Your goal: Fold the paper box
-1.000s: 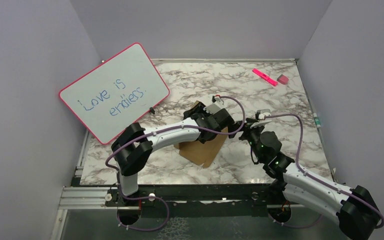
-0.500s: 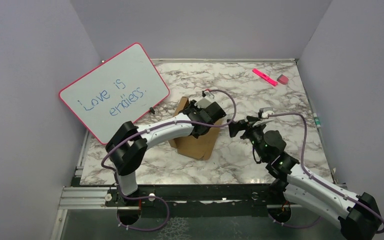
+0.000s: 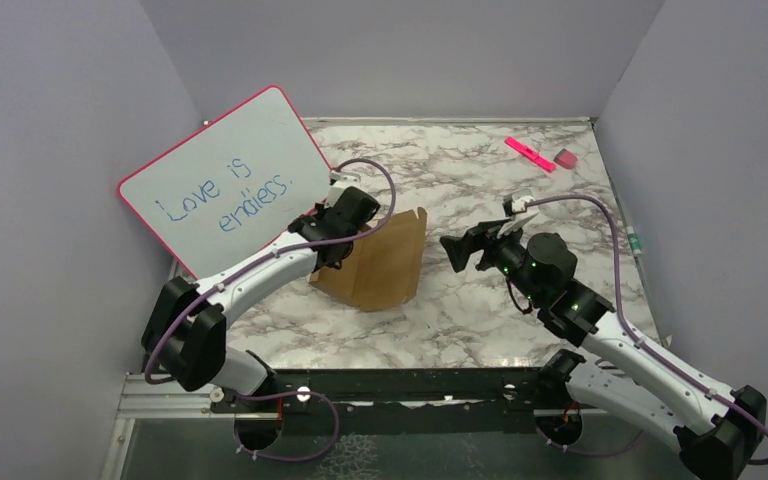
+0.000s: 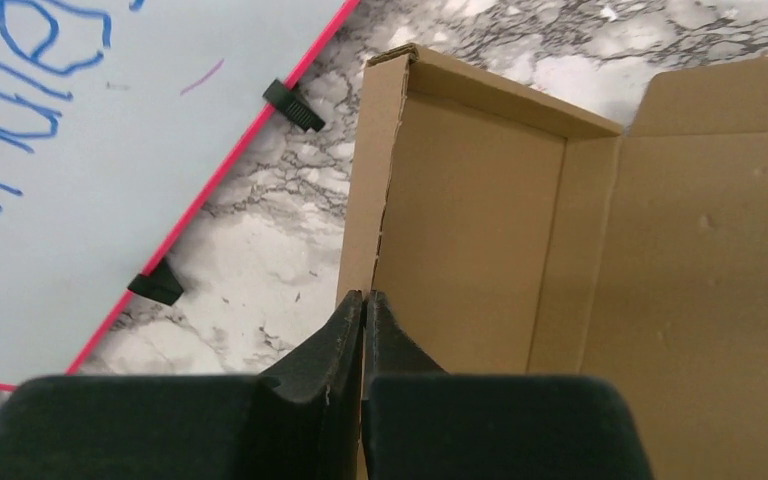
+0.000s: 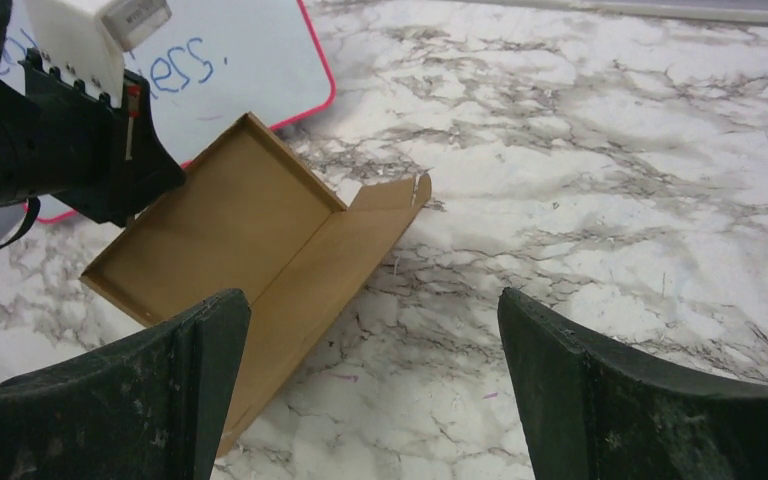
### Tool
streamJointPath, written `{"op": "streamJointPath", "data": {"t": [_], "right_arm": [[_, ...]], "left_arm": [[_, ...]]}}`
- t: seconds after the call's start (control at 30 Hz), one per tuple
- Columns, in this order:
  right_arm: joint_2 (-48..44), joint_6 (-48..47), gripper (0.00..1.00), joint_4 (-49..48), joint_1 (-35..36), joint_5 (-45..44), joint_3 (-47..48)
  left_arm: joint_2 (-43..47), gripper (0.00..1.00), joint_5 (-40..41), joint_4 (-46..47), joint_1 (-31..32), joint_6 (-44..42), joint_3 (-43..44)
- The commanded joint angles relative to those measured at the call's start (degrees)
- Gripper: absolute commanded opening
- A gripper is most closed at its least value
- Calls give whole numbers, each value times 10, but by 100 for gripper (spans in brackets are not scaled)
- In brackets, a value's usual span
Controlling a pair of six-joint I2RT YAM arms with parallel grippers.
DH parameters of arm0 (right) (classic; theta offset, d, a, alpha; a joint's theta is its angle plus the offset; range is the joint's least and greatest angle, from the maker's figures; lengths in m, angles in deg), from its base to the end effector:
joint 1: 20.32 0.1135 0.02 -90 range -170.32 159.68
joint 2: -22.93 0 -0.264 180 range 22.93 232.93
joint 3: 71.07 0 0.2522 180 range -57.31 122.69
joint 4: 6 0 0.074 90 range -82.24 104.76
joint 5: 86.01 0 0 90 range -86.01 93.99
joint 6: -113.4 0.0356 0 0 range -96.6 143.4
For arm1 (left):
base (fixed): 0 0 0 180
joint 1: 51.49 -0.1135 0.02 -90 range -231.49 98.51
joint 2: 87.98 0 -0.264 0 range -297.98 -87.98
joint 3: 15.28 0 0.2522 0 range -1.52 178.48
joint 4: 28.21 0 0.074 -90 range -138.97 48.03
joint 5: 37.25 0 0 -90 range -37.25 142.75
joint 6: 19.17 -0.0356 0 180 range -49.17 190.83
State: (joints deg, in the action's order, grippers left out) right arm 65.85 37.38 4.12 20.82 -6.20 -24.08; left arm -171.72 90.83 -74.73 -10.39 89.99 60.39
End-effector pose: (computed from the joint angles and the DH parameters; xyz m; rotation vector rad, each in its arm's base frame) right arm 0.1447 0.1181 0.2997 -0.2669 1.6864 0.5739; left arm 0.2405 -0.1807 0.2574 0.1867 2.2793 0.3142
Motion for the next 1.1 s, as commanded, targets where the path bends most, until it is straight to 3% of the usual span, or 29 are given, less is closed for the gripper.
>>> {"op": "streamJointPath", "data": {"t": [0.0, 0.2, 0.47, 0.63, 0.8, 1.07], "right_arm": [[40, -8, 100, 87, -1, 53, 60], [123, 30, 100, 169, -1, 68, 158], [262, 47, 100, 316, -1, 44, 320], [329, 62, 100, 388, 0, 94, 399], [369, 75, 92, 417, 6, 96, 425], [455, 101, 88, 470, 91, 13, 521]], "left_arm": [[51, 2, -111, 60, -42, 48, -59], [67, 2, -200, 122, -56, 98, -124], [71, 3, -256, 204, -55, 170, -182], [92, 12, -246, 212, -55, 178, -197], [124, 26, -215, 200, -58, 168, -201], [172, 46, -186, 147, -68, 121, -164]]}}
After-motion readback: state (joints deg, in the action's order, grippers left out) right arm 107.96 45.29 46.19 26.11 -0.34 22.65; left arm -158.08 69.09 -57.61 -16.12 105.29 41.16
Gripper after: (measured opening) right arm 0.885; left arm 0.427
